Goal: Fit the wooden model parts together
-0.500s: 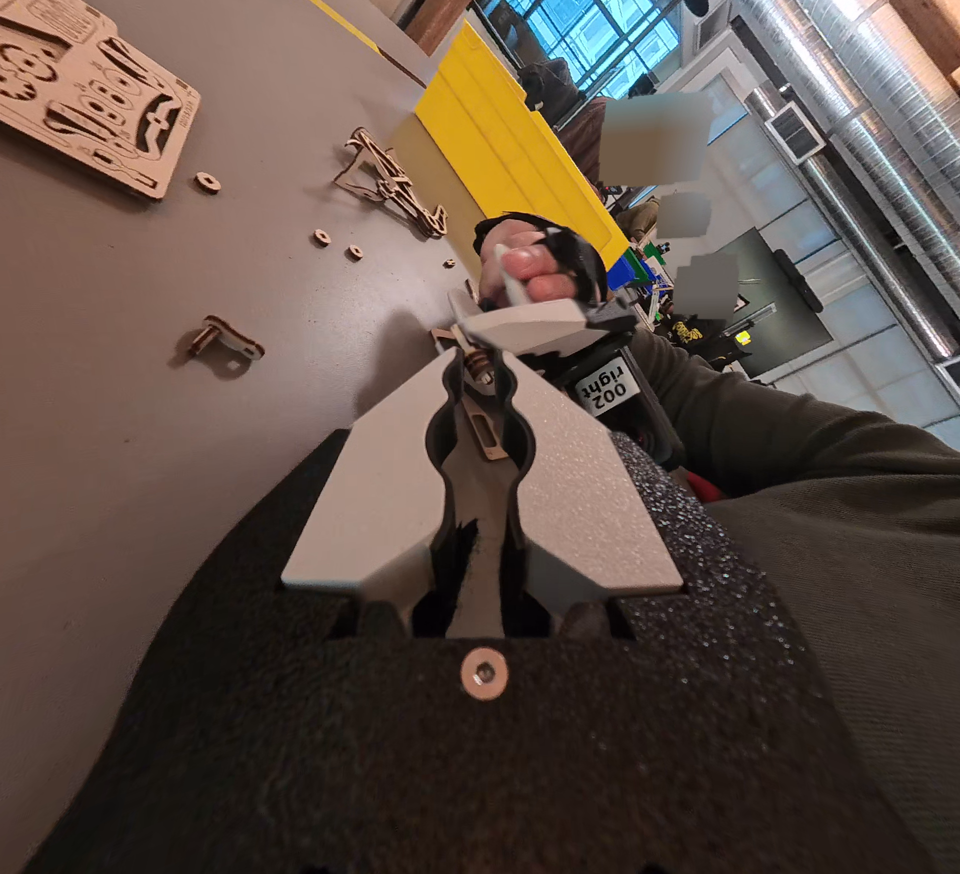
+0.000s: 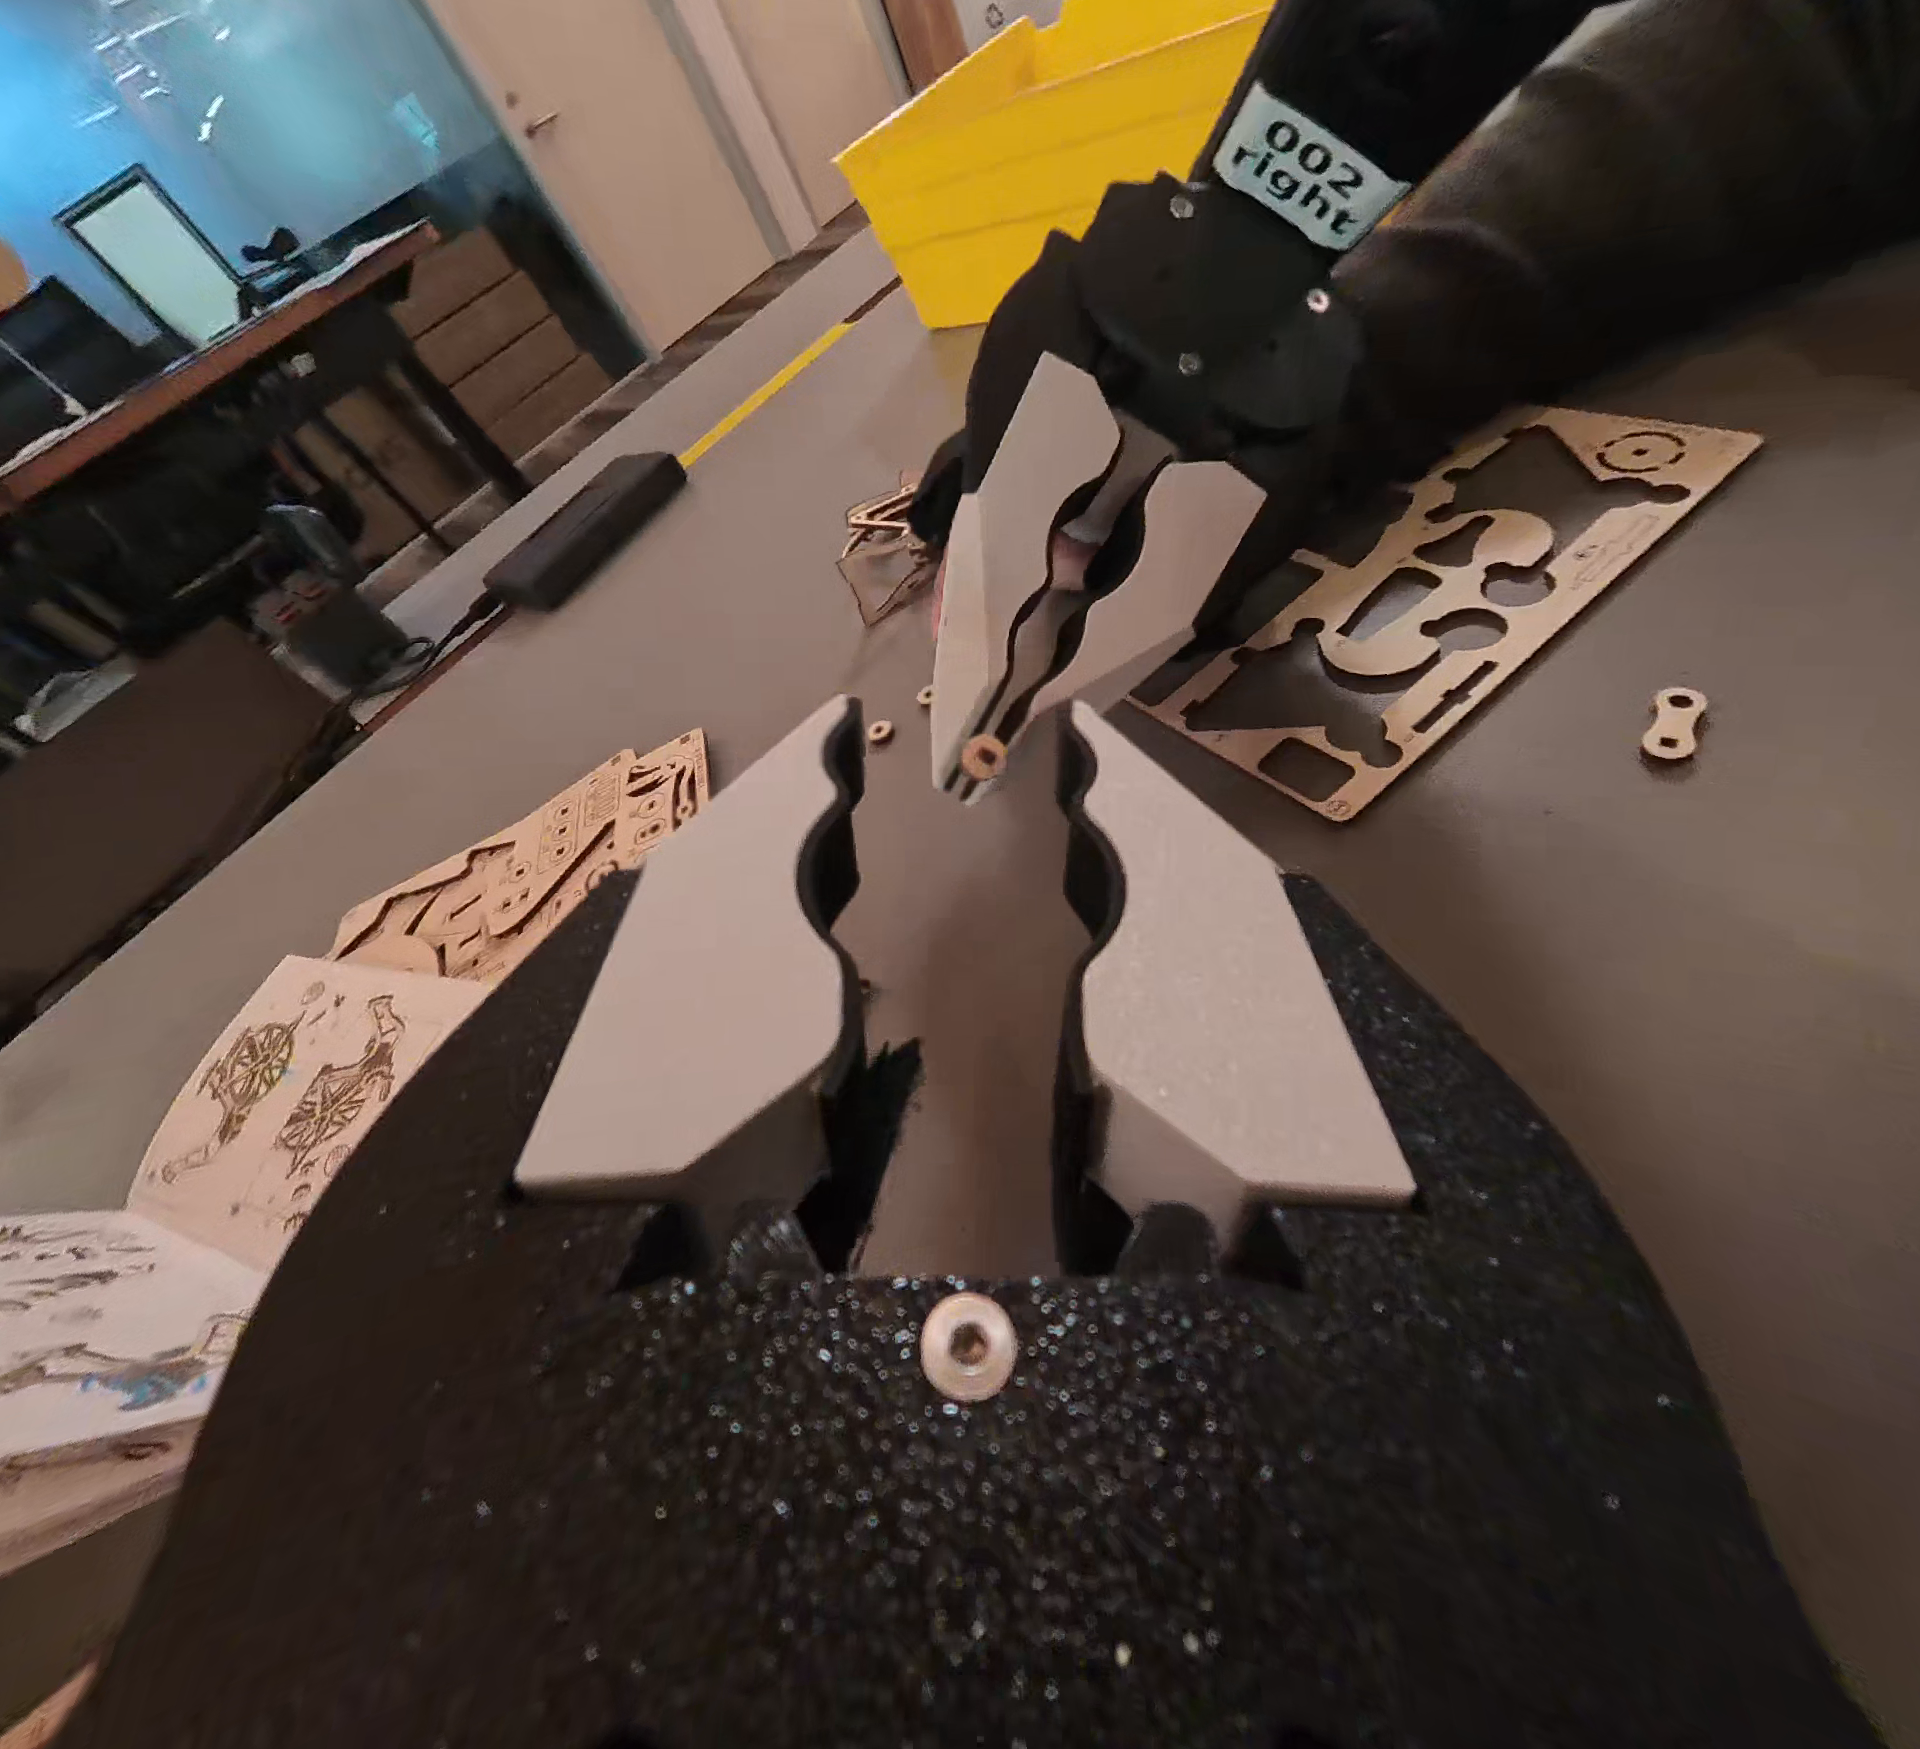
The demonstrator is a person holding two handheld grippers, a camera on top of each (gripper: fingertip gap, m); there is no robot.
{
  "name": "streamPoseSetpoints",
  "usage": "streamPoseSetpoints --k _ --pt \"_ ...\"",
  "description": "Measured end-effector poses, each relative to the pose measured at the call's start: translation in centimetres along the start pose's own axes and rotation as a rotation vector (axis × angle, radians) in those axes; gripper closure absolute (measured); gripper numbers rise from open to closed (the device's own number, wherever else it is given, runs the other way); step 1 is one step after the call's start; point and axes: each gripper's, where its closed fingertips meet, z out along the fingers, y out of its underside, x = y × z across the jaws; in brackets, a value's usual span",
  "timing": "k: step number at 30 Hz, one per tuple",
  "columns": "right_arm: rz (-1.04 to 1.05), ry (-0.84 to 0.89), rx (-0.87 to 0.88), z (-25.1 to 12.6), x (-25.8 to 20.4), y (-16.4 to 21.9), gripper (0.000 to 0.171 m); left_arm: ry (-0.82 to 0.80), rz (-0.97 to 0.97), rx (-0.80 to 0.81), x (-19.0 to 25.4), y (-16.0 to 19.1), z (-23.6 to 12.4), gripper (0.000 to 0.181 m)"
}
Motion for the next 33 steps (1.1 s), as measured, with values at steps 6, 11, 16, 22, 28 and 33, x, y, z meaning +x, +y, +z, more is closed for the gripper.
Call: streamPoseSetpoints --k 6,11,16,22,28,33 --pt "0.0 -0.036 0.012 0.0 -0.5 -0.2 0.17 0.031 0.113 -0.093 0.3 1.4 0.5 0.153" --pt "0.004 -0.045 0.017 -0.1 -0.5 -0.3 0.17 0.045 0.155 -0.085 0.6 1.5 0.4 0.169" --pt "0.009 -0.05 0.02 -0.1 -0.6 -0.3 0.17 0.047 0.193 -0.085 0.9 1.6 0.5 0.174" --pt "0.0 -0.031 0.009 0.0 -0.4 -0.2 0.17 0.051 0.135 -0.12 0.5 1.8 0.6 0.175" --pt "-0.027 -0.008 -0.023 0.2 -0.4 0.2 0.166 0.028 0.104 -0.204 0.1 2.3 0.8 0.175" --pt "-0.02 -0.006 -0.043 0.2 -0.3 0.5 0.169 0.034 0.116 -0.244 0.1 2.5 1.0 0.175"
